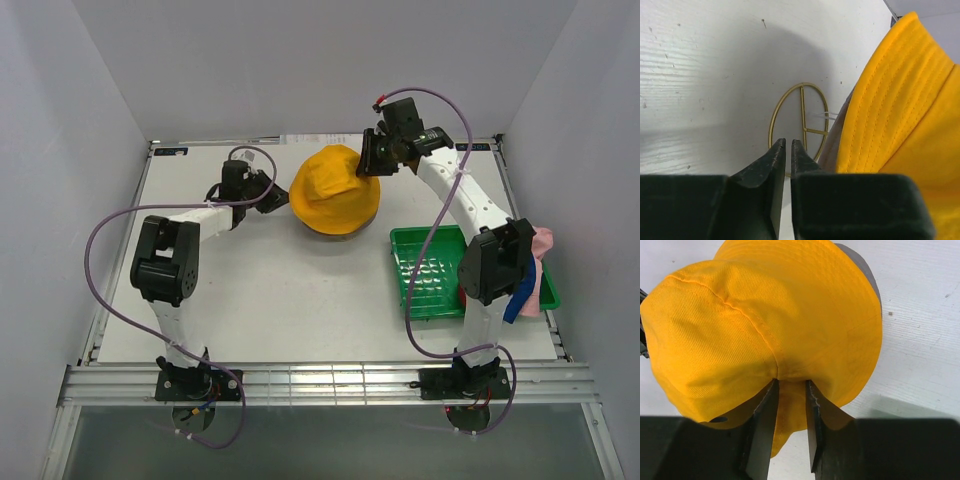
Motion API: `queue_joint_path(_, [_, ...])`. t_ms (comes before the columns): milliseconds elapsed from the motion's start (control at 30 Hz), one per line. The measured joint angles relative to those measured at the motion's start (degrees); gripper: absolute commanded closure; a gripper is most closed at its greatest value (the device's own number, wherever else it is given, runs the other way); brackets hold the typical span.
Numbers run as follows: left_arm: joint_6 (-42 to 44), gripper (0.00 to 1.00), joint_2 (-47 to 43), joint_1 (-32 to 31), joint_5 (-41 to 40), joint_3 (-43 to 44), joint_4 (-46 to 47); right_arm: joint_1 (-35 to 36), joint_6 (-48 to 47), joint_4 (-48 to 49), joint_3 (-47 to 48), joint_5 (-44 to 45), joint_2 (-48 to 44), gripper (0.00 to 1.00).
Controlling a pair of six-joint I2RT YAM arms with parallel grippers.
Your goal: Stack the hats
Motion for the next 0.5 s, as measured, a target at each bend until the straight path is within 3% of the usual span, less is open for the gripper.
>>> queue_joint_path(133, [-0.13, 0.86, -2.86, 0.00, 0.07, -2.45, 0.37, 0.09, -0.50, 0.28, 0.09, -0.46, 0.17, 0.70])
queue_joint_path(300, [-1.01, 0.79, -8.22, 1.14, -0.04, -4.98, 0.66, 0.09, -2.08, 1.05, 0.11, -1.44, 0.39, 0.69])
queue_joint_path(400, [-2.78, 0.61, -11.41, 3.87, 0.87, -7.67, 1.44, -0.07, -3.54, 1.31, 0.11, -2.43, 0.42, 0.66])
queue_joint_path(433, [-3.23, 0.44, -12.13, 4.70, 1.42, -8.46, 1.75, -0.15, -4.15, 1.36, 0.11, -2.73, 0.42, 0.65])
queue_joint_path(500, [-3.93, 0.33, -13.05, 6.34, 2.16, -9.42, 2.34, -0.52, -5.55, 1.40, 0.37, -3.85, 0.57, 0.61])
